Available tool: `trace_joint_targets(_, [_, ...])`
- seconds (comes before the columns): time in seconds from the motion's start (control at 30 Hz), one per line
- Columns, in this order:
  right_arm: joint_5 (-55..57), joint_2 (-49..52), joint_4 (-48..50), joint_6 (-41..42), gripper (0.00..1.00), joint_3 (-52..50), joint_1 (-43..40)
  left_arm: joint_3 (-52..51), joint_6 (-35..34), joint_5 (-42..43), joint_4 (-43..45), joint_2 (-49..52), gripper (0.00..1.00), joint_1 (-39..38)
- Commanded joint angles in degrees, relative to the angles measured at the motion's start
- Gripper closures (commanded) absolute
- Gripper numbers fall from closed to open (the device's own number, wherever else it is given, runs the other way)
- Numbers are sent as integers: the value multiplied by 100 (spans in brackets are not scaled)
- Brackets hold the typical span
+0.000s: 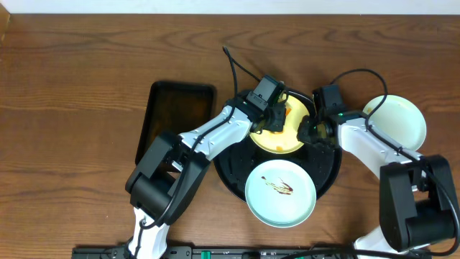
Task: Clean dirty plates on tray and stack at the side
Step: 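Scrub the yellow plate with the sponge in the left gripper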
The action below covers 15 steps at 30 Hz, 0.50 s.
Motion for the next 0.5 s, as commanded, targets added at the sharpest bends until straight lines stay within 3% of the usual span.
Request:
trace_joint_targets(0.0, [33, 81, -92, 15, 99, 96, 48, 98, 140, 55, 35, 160, 93, 22])
trace_joint_targets(0.17, [35, 81, -133, 13, 99, 94, 48, 98, 151, 31, -74, 382, 92, 24])
trace_joint_targets(0.37, [33, 81, -177, 13, 99, 94, 48, 103, 155, -1217, -859, 400, 92, 227])
trace_joint_targets(0.47, [33, 81, -184, 13, 99, 96, 48, 140, 57, -1213, -1311, 393, 92, 452])
